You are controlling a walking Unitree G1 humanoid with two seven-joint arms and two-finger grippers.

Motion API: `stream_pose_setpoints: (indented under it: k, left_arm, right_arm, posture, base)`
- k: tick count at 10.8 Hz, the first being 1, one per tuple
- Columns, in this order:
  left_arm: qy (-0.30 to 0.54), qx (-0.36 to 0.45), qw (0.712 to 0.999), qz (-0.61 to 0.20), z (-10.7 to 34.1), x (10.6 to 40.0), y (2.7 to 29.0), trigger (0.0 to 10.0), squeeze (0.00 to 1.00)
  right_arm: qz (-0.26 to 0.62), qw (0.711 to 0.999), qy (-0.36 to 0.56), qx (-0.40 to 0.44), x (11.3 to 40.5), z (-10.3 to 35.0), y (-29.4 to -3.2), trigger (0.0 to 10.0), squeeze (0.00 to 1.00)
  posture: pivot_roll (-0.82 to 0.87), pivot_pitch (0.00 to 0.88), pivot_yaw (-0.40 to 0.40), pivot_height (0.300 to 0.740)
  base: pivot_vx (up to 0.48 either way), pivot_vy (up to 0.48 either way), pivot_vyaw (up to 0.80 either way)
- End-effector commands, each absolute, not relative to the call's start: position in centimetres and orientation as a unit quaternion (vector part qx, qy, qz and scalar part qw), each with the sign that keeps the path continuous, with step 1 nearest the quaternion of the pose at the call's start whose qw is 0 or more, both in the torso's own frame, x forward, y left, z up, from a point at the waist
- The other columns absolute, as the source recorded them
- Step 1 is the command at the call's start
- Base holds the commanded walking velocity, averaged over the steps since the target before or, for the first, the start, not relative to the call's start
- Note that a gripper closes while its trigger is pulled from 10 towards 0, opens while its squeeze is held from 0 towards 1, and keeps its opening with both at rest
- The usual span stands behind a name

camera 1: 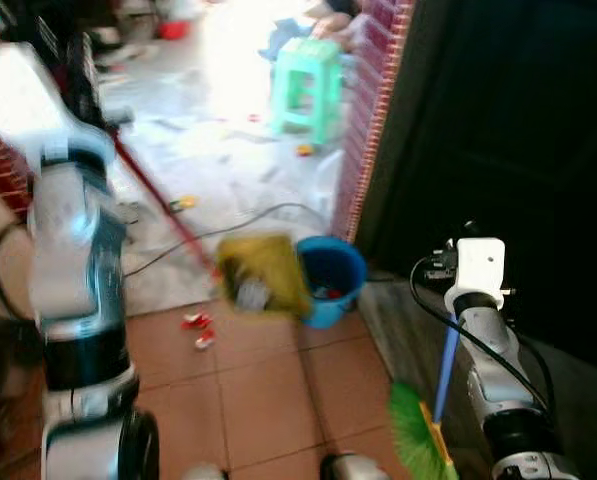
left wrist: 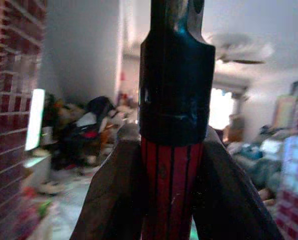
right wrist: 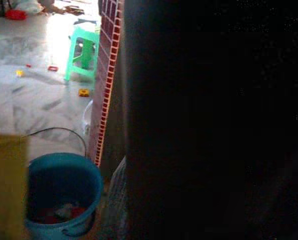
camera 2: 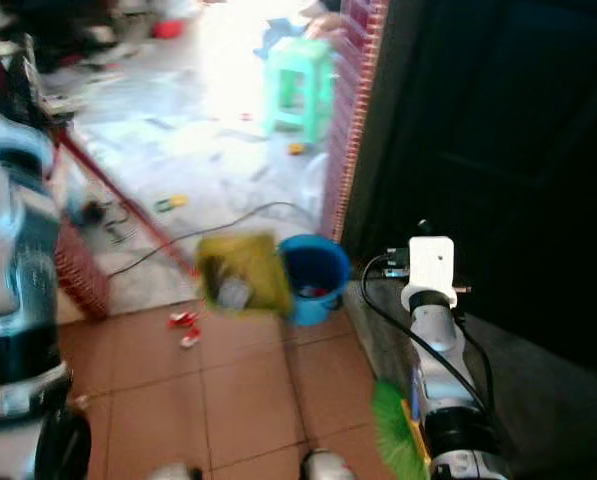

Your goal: Sweep floor

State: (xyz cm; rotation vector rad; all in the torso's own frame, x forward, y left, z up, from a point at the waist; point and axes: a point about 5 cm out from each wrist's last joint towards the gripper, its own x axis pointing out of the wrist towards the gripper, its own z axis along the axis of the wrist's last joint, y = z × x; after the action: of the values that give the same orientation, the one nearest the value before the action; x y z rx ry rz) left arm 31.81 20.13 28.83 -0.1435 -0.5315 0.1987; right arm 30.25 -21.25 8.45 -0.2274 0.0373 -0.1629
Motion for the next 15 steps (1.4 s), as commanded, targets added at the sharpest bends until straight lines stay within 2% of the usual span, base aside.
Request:
stream_pose_setpoints:
  k: [1, 15]
  left_arm:
    - [-0.295, -0.076, 0.948, 0.096, 30.2, 31.6, 20.2, 10.0, 0.0]
    - [-0.274, -0.083, 0.956, 0.071, 28.9, 32.5, 19.1, 10.0, 0.0]
  right_arm:
    - [-0.082, 0.989, 0.023, -0.123, 30.3, 8.5, -21.4, 10.0, 0.0]
    - [-0.071, 0.99, 0.022, -0.116, 30.2, 8.6, -21.1, 10.0, 0.0]
  posture:
    - [-0.09, 0.0, 0.007, 0.74]
    - [-0.09, 0.0, 0.016, 0.74]
  base:
    - [0.244, 0.0, 0.0]
    - [0.357, 0.0, -0.04]
